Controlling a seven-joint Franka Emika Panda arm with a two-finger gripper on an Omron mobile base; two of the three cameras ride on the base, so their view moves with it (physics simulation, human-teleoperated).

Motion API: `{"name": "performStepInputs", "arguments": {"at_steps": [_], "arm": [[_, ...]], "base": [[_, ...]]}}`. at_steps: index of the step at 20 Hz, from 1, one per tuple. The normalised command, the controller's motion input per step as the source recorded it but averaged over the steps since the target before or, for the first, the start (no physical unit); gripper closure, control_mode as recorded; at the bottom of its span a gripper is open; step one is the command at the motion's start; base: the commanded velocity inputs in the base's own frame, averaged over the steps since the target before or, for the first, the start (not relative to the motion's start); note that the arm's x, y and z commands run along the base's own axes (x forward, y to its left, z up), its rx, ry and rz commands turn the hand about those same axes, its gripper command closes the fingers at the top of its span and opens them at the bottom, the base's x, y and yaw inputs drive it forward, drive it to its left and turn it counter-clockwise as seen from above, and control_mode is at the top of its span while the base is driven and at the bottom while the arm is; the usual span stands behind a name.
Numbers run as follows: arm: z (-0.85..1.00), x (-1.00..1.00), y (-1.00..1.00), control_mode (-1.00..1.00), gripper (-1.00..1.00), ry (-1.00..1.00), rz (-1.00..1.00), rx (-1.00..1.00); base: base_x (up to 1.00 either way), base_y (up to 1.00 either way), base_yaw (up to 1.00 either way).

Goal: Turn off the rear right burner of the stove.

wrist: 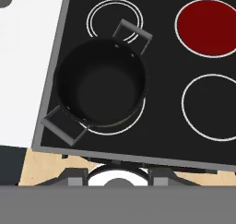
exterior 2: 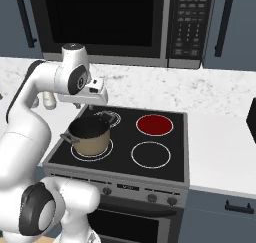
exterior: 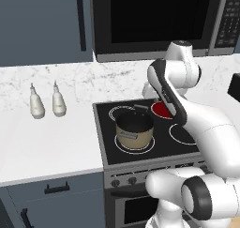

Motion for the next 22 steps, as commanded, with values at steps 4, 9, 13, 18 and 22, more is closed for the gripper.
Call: {"name": "performStepInputs", "arguments": {"at_steps": [4, 9, 13, 18, 22], "arm": [[-0.02, 0.00, 0.00, -1.00, -1.00, 0.00, 0.00, 0.00], [0.00, 0.00, 0.00, -1.00, -1.00, 0.00, 0.00, 0.00], [0.00, 0.00, 0.00, -1.00, -1.00, 0.00, 0.00, 0.00], [-0.04, -0.50, -0.02, -1.00, -1.00, -0.04, -0.01, 0.01], [-0.17, -1.00, -0.33, -1.00, -1.00, -0.15, -0.10, 0.14]], "base": [[0.00, 0.00, 0.00], [0.00, 0.00, 0.00], [0.00, 0.00, 0.00], [0.00, 0.00, 0.00], [0.00, 0.00, 0.00]]}}
